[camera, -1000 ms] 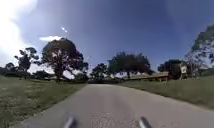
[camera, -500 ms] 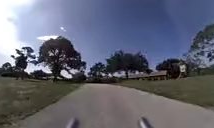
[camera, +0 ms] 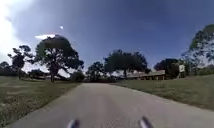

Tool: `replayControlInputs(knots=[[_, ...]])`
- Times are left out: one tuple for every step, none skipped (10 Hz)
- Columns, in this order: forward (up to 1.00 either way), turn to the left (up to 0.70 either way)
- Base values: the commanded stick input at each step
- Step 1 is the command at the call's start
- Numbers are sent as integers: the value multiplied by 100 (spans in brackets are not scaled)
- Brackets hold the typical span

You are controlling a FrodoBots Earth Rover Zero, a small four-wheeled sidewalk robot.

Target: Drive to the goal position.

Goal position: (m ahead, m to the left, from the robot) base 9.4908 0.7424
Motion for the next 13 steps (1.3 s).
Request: replayControlInputs(knots=[[70,0],[70,0],[70,0],[70,0],[70,0],[70,22],[70,35],[70,35],[70,35],[70,35],[70,35],[70,35],[70,14]])
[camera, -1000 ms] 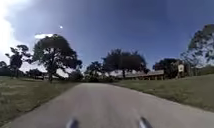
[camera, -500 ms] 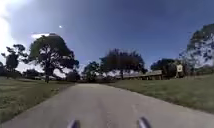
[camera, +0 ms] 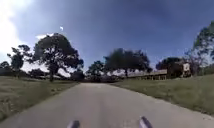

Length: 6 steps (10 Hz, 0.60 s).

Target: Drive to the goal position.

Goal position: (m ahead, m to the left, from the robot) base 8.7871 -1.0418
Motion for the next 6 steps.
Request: replayControlInputs(knots=[[70,0],[70,0],[70,0],[70,0],[70,0],[70,0]])
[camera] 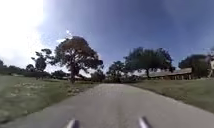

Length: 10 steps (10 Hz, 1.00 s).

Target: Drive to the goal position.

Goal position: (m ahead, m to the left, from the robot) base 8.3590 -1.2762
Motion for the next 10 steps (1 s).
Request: replayControlInputs(knots=[[70,0],[70,0],[70,0],[70,0],[70,0],[70,0],[70,0],[70,0],[70,0],[70,0]])
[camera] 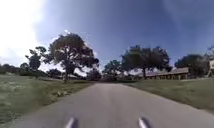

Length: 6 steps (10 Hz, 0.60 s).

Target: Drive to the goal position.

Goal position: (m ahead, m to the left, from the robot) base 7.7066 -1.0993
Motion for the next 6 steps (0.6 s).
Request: replayControlInputs(knots=[[70,0],[70,32],[70,35],[70,35],[70,35],[70,35]])
